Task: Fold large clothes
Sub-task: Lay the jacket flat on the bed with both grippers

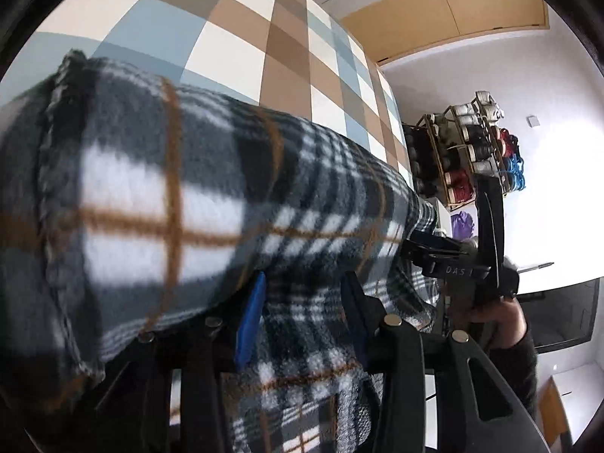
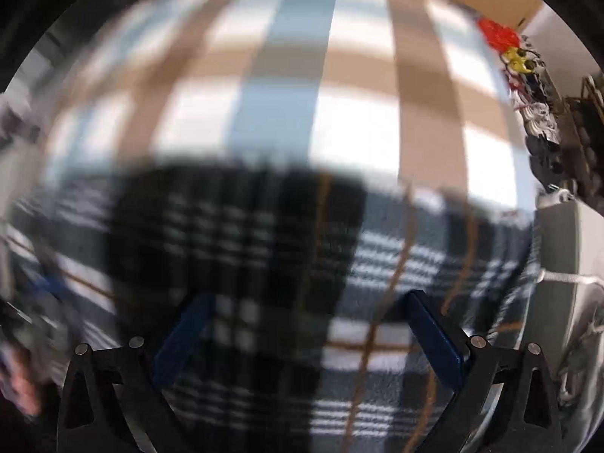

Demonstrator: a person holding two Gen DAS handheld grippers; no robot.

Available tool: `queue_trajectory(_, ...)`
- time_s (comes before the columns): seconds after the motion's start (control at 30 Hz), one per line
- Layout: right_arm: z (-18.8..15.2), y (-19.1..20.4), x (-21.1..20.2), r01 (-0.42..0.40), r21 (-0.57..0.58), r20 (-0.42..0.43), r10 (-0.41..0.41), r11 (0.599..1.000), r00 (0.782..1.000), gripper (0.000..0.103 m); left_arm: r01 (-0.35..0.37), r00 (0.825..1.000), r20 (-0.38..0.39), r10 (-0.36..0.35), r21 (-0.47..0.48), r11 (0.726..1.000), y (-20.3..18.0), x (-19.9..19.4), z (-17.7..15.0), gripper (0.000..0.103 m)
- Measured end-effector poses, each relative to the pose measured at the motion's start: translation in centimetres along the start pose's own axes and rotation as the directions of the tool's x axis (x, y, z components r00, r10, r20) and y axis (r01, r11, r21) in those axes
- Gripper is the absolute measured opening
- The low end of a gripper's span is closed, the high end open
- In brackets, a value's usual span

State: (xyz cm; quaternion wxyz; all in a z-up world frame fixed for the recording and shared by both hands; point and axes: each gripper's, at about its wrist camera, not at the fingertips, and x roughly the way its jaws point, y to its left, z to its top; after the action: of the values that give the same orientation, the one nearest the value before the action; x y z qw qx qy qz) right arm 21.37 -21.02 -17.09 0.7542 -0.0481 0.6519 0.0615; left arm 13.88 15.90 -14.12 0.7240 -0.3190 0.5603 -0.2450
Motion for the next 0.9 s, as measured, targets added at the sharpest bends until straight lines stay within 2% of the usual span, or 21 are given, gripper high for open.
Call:
queue_trajectory(0.2, -0.4, -0.1, 0.3, -0.012, -0.008, 0.026, 0.012, 1.0, 1.0, 0.103, 0.002, 1.0, -0.012, -0.003, -0.036, 0.999, 0.2, 0.5, 1.9, 0.035)
queue_trajectory(0.3, -0.6, -0.1, 0.1, -0.013, -0.015, 0.074, 0.014, 1.0, 0.997, 0.103, -0.003, 1.0, -0.008, 0.003, -0.037, 0.999, 0.3, 0.8, 3.0, 0.035)
queue_trajectory(0.5, 1.3, -0.4, 0.2, -0.014, -0.041, 0.126, 0.019, 0.999, 0.992, 0.103, -0.047, 0.998, -0.035, 0.047, -0.007, 0.999, 0.0, 1.5, 6.4, 0.035)
queue_trajectory(0.73, 4.0, -0.9, 0.7, -0.004, -0.14, 0.203, 0.033, 0.99, 0.979, 0.103, -0.161, 0.985, -0.039, 0.165, 0.09, 0.983, -1.7, 2.9, 9.8, 0.035)
queue_trajectory(0.83, 3.9, -1.2, -0.3, -0.001, -0.121, 0.225, 0.029, 0.993, 0.974, 0.103, -0.241, 0.968, -0.031, 0.248, 0.144, 0.96, -2.9, 3.3, 9.2, 0.035)
queue_trajectory(0.9, 3.1, -0.9, -1.9, -0.002, -0.125, 0.276, 0.037, 0.992, 0.96, 0.103, -0.283, 0.956, -0.021, 0.292, 0.191, 0.94, -4.2, 2.9, 7.6, 0.035)
